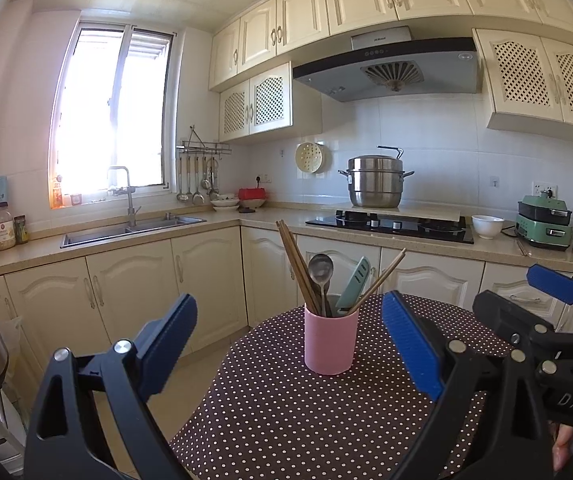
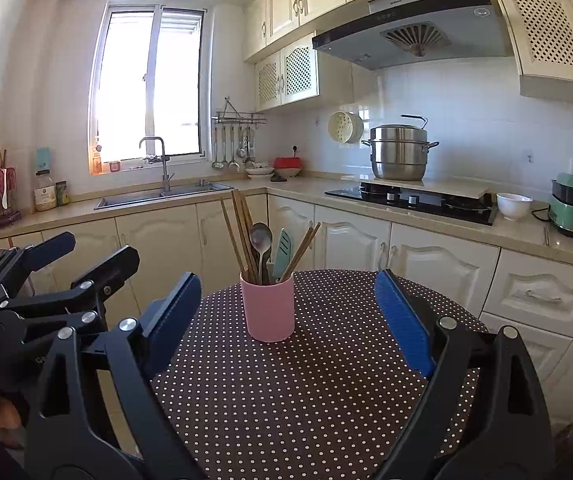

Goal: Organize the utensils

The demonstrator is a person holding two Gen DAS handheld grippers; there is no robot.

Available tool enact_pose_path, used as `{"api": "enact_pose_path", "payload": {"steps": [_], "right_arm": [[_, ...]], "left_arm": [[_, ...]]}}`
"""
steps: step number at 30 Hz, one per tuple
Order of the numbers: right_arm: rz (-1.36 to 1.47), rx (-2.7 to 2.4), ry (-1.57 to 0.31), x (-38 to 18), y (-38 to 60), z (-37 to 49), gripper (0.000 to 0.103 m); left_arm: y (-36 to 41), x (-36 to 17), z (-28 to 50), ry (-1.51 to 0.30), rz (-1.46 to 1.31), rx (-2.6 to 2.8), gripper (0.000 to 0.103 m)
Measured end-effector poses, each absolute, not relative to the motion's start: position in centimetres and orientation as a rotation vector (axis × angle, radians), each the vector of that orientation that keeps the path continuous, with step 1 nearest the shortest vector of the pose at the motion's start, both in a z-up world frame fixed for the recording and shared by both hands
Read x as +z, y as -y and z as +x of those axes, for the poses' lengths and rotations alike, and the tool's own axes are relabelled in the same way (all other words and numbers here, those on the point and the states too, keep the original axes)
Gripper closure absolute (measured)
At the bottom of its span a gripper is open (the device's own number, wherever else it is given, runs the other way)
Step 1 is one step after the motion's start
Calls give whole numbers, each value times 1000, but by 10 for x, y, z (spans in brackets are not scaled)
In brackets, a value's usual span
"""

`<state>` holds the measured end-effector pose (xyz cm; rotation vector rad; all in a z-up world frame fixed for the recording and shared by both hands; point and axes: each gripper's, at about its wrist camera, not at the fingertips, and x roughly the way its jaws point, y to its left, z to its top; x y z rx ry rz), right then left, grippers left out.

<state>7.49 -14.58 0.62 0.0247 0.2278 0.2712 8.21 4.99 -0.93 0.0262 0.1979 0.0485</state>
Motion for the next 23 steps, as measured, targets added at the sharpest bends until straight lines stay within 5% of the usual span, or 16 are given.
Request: {"api": "enact_pose_path", "payload": {"steps": [23], "right_arm": [[-23,261,-395,-37,146,138,15]], "left_arm": [[-53,-50,145,-398,-7,95,11]]}}
